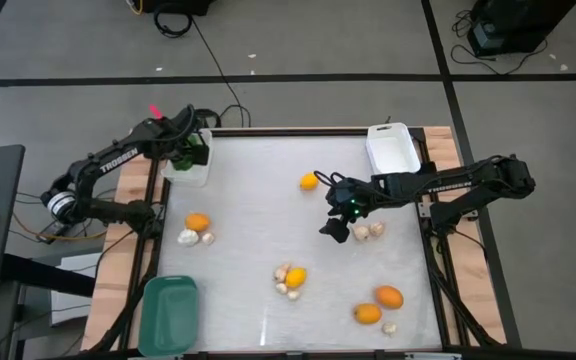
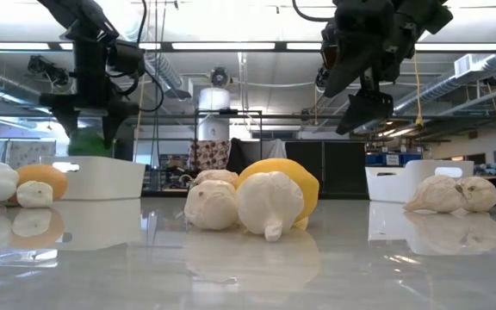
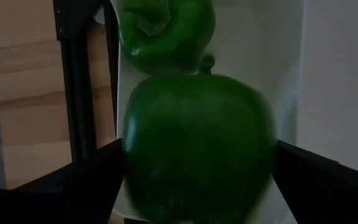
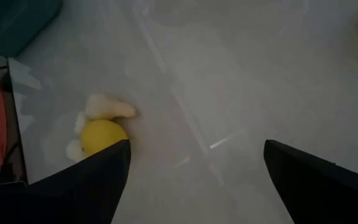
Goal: Sort produce into baskets
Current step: Put the green bell pepper into the left white bin, then put the yellow lemon into the right white bin
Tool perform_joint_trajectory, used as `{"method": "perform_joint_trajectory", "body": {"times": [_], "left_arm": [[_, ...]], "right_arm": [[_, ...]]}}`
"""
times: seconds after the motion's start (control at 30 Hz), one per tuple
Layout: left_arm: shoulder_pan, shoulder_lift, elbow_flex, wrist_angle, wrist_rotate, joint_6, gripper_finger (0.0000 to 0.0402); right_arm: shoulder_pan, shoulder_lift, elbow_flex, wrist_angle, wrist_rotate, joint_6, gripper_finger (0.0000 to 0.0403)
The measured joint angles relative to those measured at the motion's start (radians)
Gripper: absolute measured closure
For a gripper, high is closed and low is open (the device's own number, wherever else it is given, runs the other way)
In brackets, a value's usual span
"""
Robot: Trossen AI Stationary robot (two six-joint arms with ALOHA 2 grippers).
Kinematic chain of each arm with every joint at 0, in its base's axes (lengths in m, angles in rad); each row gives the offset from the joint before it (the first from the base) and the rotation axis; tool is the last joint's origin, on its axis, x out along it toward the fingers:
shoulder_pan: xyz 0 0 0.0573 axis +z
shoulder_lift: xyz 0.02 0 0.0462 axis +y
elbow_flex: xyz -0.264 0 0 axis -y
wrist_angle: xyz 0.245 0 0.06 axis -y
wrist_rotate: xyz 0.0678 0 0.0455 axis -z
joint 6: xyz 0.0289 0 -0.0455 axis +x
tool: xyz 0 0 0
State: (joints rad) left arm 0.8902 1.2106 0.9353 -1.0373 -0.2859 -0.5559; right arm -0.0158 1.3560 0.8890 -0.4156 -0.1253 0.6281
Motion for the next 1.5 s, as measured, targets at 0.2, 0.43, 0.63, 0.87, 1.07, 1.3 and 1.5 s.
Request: {"method": "perform_joint_trajectory", "body": {"times": [0.2,0.43,0.63,0.87,1.07,1.3,1.5], "left_arm": [[0.0,0.0,0.0,-0.003,-0.025,0.007,0.0003],[-0.002,0.0,0.022,-0.018,0.006,0.054,0.0008],[-0.039,-0.001,0.131,-0.009,0.011,0.115,0.0009],[-0.119,-0.002,0.218,0.089,0.011,0.16,0.001],[-0.193,-0.001,0.22,0.232,0.115,0.158,0.0025],[-0.308,-0.001,0.22,0.325,0.221,0.127,0.0108],[-0.429,0.008,0.22,0.342,0.225,0.131,0.013]], "right_arm": [[0.0,0.0,0.0,0.0,-0.007,0.006,0.0025],[-0.003,0.0,0.0,0.0,-0.007,0.008,0.0025],[-0.007,0.0,0.001,0.036,-0.036,-0.011,0.0027],[-0.007,0.0,0.001,0.126,-0.033,-0.072,0.0055],[-0.022,-0.004,0.001,0.138,0.027,-0.005,0.0119],[-0.04,-0.036,0.039,0.023,0.024,-0.002,0.0201],[-0.084,-0.042,0.075,-0.232,0.138,-0.058,0.0209]]}}
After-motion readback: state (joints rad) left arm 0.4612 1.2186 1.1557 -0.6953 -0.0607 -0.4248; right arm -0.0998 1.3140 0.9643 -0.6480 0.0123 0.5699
